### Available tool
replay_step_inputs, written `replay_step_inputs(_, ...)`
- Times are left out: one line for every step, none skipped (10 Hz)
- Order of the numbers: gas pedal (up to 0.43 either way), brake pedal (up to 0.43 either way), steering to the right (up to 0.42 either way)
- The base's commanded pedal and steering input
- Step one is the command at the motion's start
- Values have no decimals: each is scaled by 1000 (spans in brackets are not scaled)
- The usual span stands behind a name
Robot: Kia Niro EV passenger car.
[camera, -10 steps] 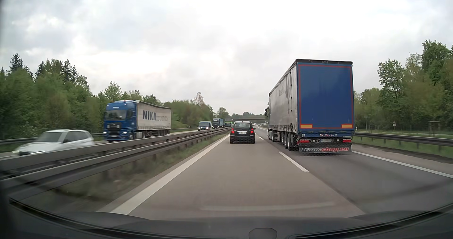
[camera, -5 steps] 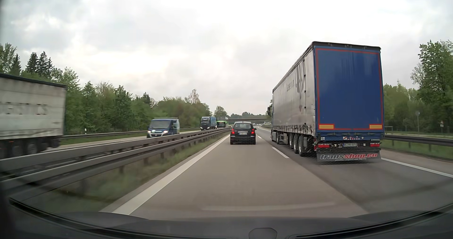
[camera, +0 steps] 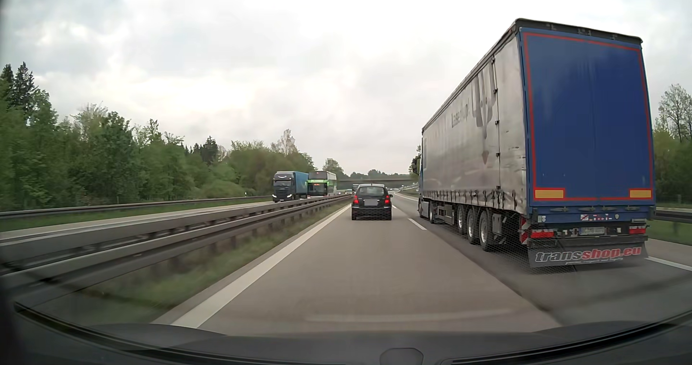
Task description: Follow the waypoints while adhering to traffic rules and regulations
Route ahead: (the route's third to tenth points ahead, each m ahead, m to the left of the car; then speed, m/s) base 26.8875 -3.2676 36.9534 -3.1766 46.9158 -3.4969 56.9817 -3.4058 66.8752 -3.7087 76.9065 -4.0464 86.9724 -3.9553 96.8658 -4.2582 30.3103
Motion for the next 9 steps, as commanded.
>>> replay_step_inputs(150,0,0)
replay_step_inputs(138,0,0)
replay_step_inputs(138,0,0)
replay_step_inputs(138,0,0)
replay_step_inputs(138,0,0)
replay_step_inputs(150,0,0)
replay_step_inputs(157,0,0)
replay_step_inputs(157,0,-1)
replay_step_inputs(157,0,0)
